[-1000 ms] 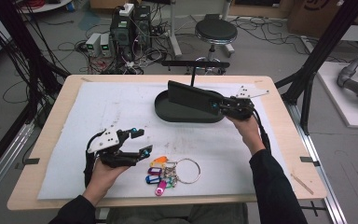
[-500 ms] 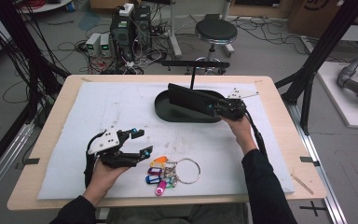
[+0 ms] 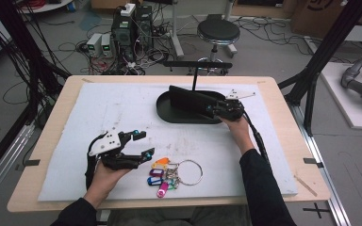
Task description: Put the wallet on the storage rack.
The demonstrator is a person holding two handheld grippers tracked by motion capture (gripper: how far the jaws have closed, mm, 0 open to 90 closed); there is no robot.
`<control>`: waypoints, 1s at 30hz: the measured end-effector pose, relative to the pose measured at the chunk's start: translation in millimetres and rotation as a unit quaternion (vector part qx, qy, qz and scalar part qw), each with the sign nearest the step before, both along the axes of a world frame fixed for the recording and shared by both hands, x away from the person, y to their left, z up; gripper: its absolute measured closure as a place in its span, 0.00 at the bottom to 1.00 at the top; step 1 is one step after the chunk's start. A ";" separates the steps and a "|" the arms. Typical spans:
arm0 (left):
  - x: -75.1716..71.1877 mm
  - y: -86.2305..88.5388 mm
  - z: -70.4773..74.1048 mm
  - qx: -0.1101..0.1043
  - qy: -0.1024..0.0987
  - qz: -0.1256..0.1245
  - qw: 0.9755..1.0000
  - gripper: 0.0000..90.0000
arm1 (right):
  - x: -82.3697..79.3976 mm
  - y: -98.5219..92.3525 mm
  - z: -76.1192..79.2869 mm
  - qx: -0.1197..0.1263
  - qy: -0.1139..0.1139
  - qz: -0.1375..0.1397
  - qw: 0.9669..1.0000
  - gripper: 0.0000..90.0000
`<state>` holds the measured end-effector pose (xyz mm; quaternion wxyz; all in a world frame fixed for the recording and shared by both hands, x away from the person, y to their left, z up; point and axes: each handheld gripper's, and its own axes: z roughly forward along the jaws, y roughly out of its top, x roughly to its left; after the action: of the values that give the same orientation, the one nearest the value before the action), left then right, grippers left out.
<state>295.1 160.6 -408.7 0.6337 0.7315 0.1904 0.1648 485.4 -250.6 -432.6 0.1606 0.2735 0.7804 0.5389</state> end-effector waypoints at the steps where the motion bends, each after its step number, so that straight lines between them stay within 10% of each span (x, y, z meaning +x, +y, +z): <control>1: -0.1 0.5 -0.2 0.000 0.001 0.000 1.000 0.36 | 0.3 -0.5 -0.3 -0.004 -0.001 0.000 1.000 0.83; 19: -1.2 -1.8 -0.8 0.007 -0.002 -0.003 1.000 0.35 | 1.3 -4.7 -0.7 -0.059 0.003 -0.052 0.997 0.70; 30: 3.8 -0.4 -0.3 0.014 -0.004 0.007 1.000 0.34 | -7.2 -19.6 16.7 -0.064 0.011 -0.081 0.995 0.43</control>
<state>298.9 160.1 -409.0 0.6230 0.7381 0.1907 0.1751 478.3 -270.2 -415.9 0.2126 0.3307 0.7900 0.4705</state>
